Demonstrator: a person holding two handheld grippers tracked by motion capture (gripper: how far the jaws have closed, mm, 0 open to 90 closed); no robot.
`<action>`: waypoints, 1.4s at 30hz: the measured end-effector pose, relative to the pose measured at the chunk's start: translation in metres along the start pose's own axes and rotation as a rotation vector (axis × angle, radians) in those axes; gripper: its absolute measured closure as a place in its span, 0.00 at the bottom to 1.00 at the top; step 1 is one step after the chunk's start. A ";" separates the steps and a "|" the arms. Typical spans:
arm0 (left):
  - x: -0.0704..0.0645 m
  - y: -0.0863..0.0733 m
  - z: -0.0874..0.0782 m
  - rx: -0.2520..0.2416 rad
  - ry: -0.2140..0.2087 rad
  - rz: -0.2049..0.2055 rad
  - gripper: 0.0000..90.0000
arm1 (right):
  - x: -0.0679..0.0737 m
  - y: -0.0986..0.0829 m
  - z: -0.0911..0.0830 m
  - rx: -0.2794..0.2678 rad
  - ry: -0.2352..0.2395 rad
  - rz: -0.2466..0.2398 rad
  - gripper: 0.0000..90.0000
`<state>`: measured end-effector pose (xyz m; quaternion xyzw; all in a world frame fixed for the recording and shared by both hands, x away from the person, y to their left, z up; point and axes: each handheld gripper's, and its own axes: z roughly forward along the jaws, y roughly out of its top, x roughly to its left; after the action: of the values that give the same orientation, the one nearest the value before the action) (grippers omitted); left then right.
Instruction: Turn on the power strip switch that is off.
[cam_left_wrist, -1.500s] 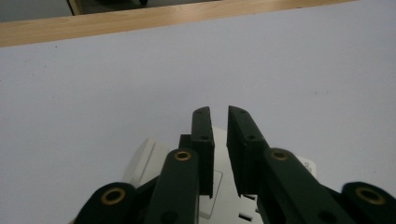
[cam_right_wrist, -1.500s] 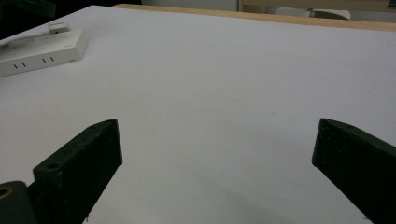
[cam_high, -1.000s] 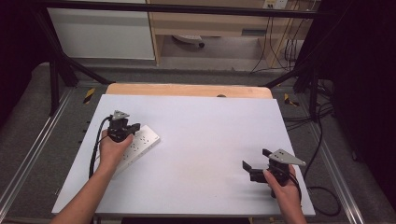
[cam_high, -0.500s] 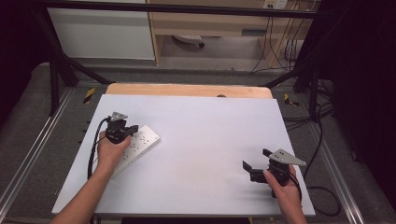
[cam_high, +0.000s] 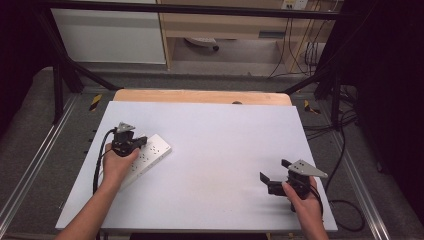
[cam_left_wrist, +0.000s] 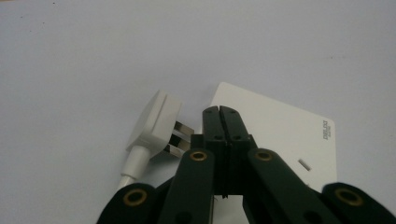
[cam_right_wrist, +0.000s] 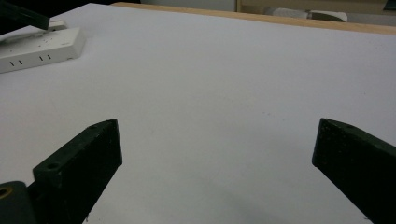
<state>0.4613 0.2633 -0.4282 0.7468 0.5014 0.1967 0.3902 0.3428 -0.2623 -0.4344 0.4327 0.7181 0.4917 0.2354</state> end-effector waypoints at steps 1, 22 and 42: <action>0.000 0.000 0.000 -0.001 0.001 0.003 1.00 | 0.000 0.000 0.000 -0.001 0.000 -0.001 0.02; -0.002 -0.002 0.001 0.018 -0.002 0.006 1.00 | 0.000 0.000 -0.001 -0.004 -0.002 0.002 0.02; -0.004 0.000 0.002 0.031 -0.006 -0.002 1.00 | 0.000 0.000 -0.001 0.000 -0.002 0.002 0.02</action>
<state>0.4610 0.2594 -0.4294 0.7528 0.5038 0.1864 0.3804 0.3423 -0.2629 -0.4342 0.4339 0.7174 0.4914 0.2358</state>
